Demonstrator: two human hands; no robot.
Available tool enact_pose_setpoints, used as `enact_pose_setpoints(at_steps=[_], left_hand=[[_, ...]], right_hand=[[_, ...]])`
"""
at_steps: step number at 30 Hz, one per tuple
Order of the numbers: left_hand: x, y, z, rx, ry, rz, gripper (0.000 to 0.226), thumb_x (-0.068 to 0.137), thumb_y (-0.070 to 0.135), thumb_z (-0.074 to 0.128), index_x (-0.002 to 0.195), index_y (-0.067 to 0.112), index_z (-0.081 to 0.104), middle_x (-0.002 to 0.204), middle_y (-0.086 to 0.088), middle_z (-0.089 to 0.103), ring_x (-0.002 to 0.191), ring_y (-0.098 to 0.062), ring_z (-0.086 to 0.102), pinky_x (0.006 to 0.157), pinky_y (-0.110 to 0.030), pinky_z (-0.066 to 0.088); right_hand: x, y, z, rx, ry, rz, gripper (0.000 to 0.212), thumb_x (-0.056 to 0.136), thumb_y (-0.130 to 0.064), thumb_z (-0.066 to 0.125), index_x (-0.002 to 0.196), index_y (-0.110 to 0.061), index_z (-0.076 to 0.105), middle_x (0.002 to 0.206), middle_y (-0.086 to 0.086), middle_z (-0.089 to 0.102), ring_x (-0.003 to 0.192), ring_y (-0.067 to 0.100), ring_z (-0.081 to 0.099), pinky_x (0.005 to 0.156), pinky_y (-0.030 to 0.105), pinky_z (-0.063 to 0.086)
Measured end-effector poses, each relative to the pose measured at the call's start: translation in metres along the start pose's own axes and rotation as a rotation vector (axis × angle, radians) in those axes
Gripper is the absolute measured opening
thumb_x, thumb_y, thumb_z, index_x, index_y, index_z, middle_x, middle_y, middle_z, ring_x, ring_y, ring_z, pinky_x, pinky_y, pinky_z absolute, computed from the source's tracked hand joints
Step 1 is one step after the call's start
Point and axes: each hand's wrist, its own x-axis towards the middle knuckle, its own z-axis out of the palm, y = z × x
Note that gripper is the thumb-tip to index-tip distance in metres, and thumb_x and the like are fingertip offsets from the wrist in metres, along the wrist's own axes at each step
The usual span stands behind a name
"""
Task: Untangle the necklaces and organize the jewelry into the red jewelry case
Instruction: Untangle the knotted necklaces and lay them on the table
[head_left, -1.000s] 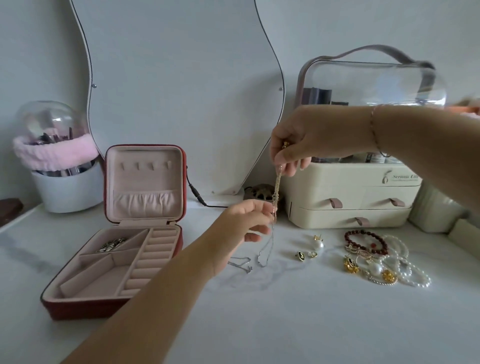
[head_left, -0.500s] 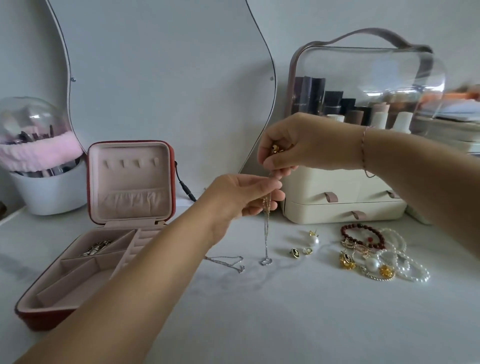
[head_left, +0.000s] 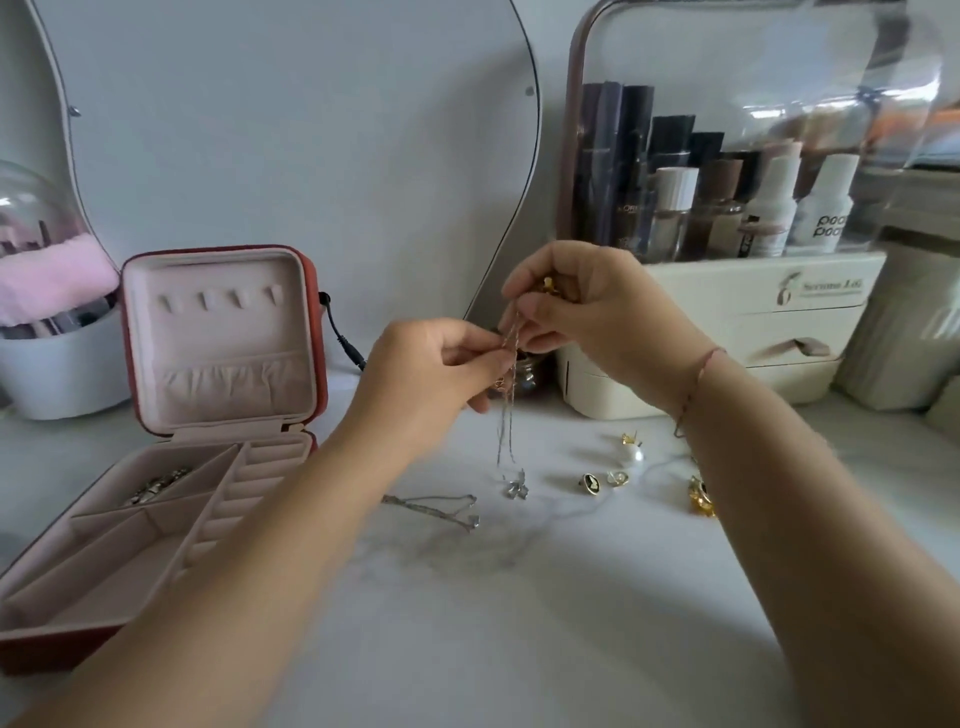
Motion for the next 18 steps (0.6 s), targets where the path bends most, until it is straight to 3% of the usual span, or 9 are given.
enact_pose_setpoints(at_steps=[5,14,18], left_hand=[[-0.003,0.001,0.003,-0.115,-0.080,-0.092,0.003,0.086,0.012,0.068,0.084,0.013,0.069,0.061,0.006,0.068,0.055,0.002,0.058,0.053,-0.006,0.040],[-0.002,0.000,-0.004,-0.201,-0.176,-0.179,0.013,0.079,0.013,0.071,0.089,0.021,0.070,0.072,0.009,0.071,0.066,0.001,0.059,0.066,-0.018,0.037],[-0.002,-0.002,-0.004,-0.161,-0.163,-0.200,0.007,0.082,0.017,0.070,0.086,0.022,0.072,0.072,0.006,0.073,0.064,0.000,0.057,0.064,-0.015,0.040]], right_hand=[[0.000,0.016,0.017,0.166,0.111,0.067,0.027,0.096,0.004,0.039,0.083,-0.014,0.053,0.067,0.009,0.056,0.059,0.020,0.060,0.055,0.029,0.058],[-0.002,0.014,0.014,0.536,0.162,0.217,0.022,0.100,-0.001,0.035,0.089,-0.012,0.050,0.067,0.006,0.046,0.043,0.009,0.046,0.043,0.025,0.047],[-0.002,0.016,0.013,0.452,0.144,0.159,0.023,0.098,0.002,0.037,0.088,-0.012,0.051,0.066,0.004,0.048,0.053,0.011,0.043,0.054,0.020,0.042]])
